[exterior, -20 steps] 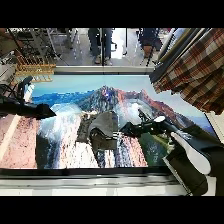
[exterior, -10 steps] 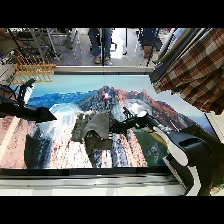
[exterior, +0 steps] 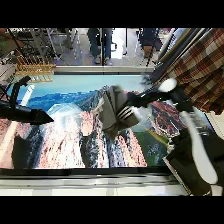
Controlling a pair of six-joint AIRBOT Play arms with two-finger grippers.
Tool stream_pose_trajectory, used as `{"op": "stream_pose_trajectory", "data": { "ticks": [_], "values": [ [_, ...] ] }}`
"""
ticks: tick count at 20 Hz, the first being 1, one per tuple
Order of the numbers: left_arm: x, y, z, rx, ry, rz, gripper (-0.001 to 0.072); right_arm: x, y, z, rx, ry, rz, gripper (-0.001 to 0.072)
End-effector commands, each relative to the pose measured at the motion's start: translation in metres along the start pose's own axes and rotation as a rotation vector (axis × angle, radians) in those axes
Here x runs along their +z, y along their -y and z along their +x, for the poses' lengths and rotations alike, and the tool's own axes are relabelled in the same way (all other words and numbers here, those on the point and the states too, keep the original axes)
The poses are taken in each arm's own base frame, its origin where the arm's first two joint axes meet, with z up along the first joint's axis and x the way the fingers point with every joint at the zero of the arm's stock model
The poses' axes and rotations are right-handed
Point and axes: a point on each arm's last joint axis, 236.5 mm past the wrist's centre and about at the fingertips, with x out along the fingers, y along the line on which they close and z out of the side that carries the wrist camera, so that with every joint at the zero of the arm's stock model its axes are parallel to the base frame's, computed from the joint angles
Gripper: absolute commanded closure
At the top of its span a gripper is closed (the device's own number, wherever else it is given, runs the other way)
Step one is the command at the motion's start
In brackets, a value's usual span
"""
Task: Fold the clothes and pants, and hang the long-sleeved shirts on hangers.
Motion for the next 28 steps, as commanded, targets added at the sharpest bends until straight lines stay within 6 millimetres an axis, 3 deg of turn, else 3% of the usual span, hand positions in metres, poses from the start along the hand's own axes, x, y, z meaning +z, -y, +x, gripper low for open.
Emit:
{"op": "stream_pose_trajectory", "data": {
  "ticks": [1, 3, 6, 8, 10, 12, 14, 16, 17, 18, 19, 21, 23, 24, 25, 26, 27, 28],
  "values": [
    [-0.001, 0.006, -0.007, 0.007, 0.017, 0.018, 0.0697, 0.019, 0.021, -0.116, -0.078, 0.147, 0.074, 0.0702],
    [-0.001, 0.006, -0.007, 0.007, 0.013, 0.030, 0.0697, 0.008, 0.057, -0.177, -0.130, 0.189, 0.169, 0.0702],
    [-0.003, 0.005, -0.007, 0.009, 0.008, 0.043, 0.0697, -0.025, 0.116, -0.274, -0.222, 0.287, 0.313, 0.0703],
    [-0.003, 0.003, -0.007, 0.018, 0.005, 0.060, 0.0697, -0.069, 0.161, -0.329, -0.288, 0.332, 0.480, 0.0703],
    [-0.005, -0.005, -0.007, 0.049, -0.003, 0.065, 0.0697, -0.121, 0.199, -0.361, -0.299, 0.383, 0.675, 0.0703],
    [-0.003, -0.014, -0.008, 0.088, 0.003, 0.065, 0.0697, -0.179, 0.235, -0.363, -0.284, 0.407, 0.878, 0.0703],
    [0.001, -0.022, -0.008, 0.122, 0.019, 0.066, 0.0697, -0.253, 0.266, -0.333, -0.286, 0.318, 1.084, 0.0703],
    [0.005, -0.024, -0.009, 0.131, 0.035, 0.067, 0.0697, -0.344, 0.285, -0.291, -0.347, 0.095, 1.250, 0.0702],
    [0.006, -0.024, -0.009, 0.134, 0.042, 0.067, 0.0697, -0.380, 0.297, -0.280, -0.415, 0.019, 1.311, 0.0702],
    [0.008, -0.025, -0.009, 0.136, 0.048, 0.068, 0.0697, -0.400, 0.314, -0.273, -0.490, 0.002, 1.320, 0.0702],
    [0.009, -0.025, -0.009, 0.138, 0.052, 0.068, 0.0697, -0.407, 0.332, -0.273, -0.561, 0.026, 1.305, 0.0702],
    [0.011, -0.026, -0.010, 0.141, 0.062, 0.068, 0.0697, -0.396, 0.361, -0.288, -0.655, 0.136, 1.239, 0.0655],
    [0.011, -0.026, -0.010, 0.141, 0.063, 0.068, 0.0697, -0.375, 0.367, -0.315, -0.708, 0.182, 1.132, 0.0122],
    [0.011, -0.026, -0.010, 0.141, 0.063, 0.068, 0.0697, -0.360, 0.363, -0.334, -0.737, 0.199, 1.089, 0.0052],
    [0.011, -0.026, -0.010, 0.142, 0.063, 0.068, 0.0697, -0.340, 0.359, -0.354, -0.770, 0.229, 1.036, 0.0049],
    [0.011, -0.026, -0.010, 0.142, 0.062, 0.068, 0.0697, -0.308, 0.352, -0.375, -0.790, 0.289, 0.959, 0.0024],
    [0.011, -0.026, -0.009, 0.142, 0.062, 0.068, 0.0697, -0.263, 0.340, -0.390, -0.764, 0.390, 0.861, 0.0013],
    [0.011, -0.026, -0.009, 0.142, 0.062, 0.068, 0.0697, -0.200, 0.320, -0.400, -0.686, 0.539, 0.725, 0.0014]
  ]
}}
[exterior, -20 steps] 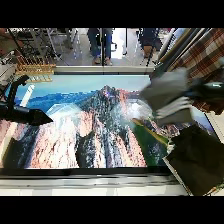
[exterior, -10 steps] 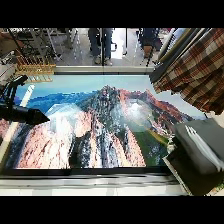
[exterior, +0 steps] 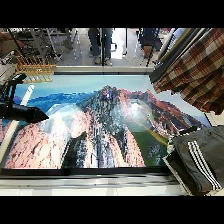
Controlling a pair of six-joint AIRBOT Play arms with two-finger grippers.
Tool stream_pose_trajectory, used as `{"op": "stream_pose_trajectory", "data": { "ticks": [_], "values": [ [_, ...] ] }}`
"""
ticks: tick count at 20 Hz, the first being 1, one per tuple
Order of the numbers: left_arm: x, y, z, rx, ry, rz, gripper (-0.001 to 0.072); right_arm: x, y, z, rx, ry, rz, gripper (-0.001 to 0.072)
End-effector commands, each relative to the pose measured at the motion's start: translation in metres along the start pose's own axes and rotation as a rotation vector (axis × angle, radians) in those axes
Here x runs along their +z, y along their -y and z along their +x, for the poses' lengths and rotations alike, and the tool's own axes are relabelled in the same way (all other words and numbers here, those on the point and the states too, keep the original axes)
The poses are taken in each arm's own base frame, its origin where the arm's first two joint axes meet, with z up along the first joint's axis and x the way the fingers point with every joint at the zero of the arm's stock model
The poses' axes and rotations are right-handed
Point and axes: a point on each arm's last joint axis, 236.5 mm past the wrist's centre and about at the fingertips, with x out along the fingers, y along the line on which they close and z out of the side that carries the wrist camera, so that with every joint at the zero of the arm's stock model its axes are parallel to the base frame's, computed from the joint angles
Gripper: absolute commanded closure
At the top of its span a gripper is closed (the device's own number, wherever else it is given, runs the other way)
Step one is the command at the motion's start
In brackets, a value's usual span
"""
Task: Fold the clothes and pants, and hang the long-sleeved shirts on hangers.
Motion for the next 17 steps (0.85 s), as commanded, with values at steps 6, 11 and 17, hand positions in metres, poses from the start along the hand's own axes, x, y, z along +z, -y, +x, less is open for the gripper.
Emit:
{"op": "stream_pose_trajectory", "data": {
  "ticks": [6, 11, 17],
  "values": [
    [0.004, -0.071, -0.010, 0.298, 0.043, -0.173, 0.0697, -0.050, -0.349, -0.073, 0.685, 0.150, -0.704, 0.0019],
    [-0.003, -0.096, -0.020, 0.412, 0.062, -0.366, 0.0696, -0.126, -0.422, -0.011, 0.415, 0.397, -1.266, 0.0561],
    [-0.003, -0.096, -0.020, 0.413, 0.062, -0.365, 0.0696, -0.091, -0.493, -0.086, 0.499, 0.947, -1.352, 0.0673]
  ]
}}
